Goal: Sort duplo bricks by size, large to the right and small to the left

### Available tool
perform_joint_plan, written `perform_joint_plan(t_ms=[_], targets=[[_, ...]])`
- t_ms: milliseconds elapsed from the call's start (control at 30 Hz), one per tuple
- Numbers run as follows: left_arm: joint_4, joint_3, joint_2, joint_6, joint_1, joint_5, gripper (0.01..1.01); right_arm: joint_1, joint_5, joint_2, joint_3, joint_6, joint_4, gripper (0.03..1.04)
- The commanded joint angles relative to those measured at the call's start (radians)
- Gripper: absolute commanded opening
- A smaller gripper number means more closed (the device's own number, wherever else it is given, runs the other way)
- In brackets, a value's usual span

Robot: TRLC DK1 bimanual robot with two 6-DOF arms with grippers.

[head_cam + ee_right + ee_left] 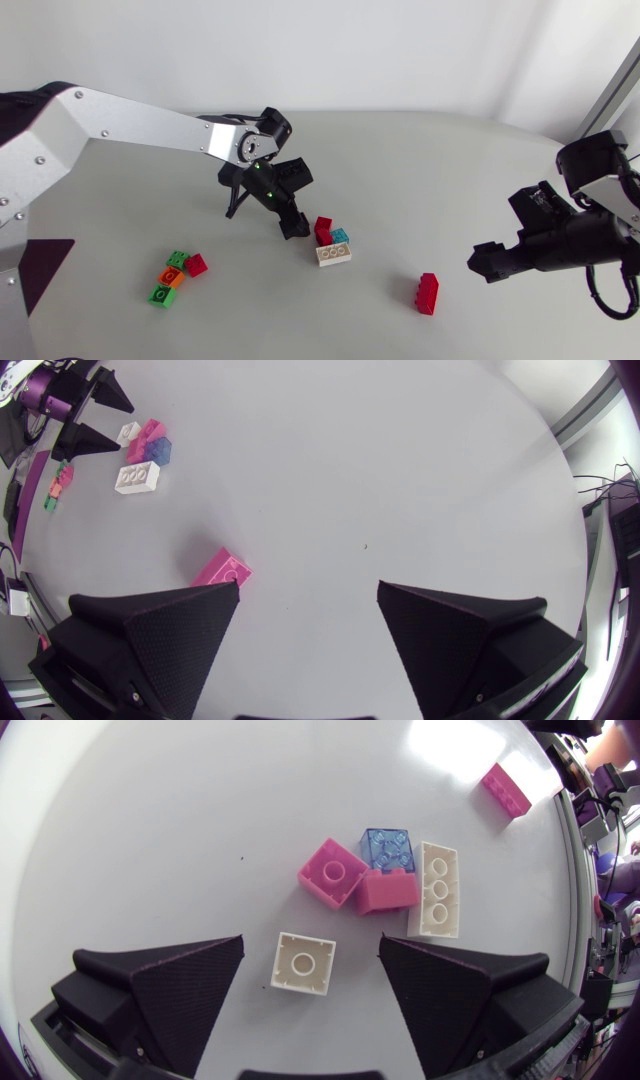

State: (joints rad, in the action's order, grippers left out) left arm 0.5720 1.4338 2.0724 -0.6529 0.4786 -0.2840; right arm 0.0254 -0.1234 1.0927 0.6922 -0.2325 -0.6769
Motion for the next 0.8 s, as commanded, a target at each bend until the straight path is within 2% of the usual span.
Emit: perform_joint_plan(t_ms=[0, 133, 167, 233, 267, 300, 500, 767], targets=[[0.011, 0.020, 0.046, 0.021, 0.015, 0.000, 0.852, -0.007, 0.007, -0.010, 0.030, -0.007, -0.018, 1.00], [0.012, 0.019, 0.057, 0.021, 0.017, 0.006, 0.834, -0.007, 0.007, -0.019, 0.030, -0.010, -0.027, 1.00], [0.014, 0.016, 0.058, 0.019, 0.015, 0.011, 0.795, -0.007, 0.007, -0.022, 0.030, -0.011, -0.029, 1.00], [0.023, 0.011, 0.058, 0.018, 0.008, 0.020, 0.600, -0.005, 0.007, -0.028, 0.029, -0.013, -0.032, 1.00], [0.026, 0.005, 0.054, 0.018, 0.002, 0.029, 0.477, -0.004, 0.007, -0.031, 0.027, -0.013, -0.032, 1.00], [0.028, -0.004, 0.043, 0.018, -0.008, 0.032, 0.313, -0.002, 0.007, -0.033, 0.026, -0.014, -0.032, 1.00], [0.008, -0.122, -0.048, -0.016, -0.064, 0.032, 0.313, -0.001, 0.004, -0.037, 0.026, -0.014, -0.035, 1.00], [-0.020, -0.385, -0.287, -0.079, -0.186, 0.034, 0.313, -0.038, -0.012, -0.027, 0.033, -0.011, -0.024, 1.00]])
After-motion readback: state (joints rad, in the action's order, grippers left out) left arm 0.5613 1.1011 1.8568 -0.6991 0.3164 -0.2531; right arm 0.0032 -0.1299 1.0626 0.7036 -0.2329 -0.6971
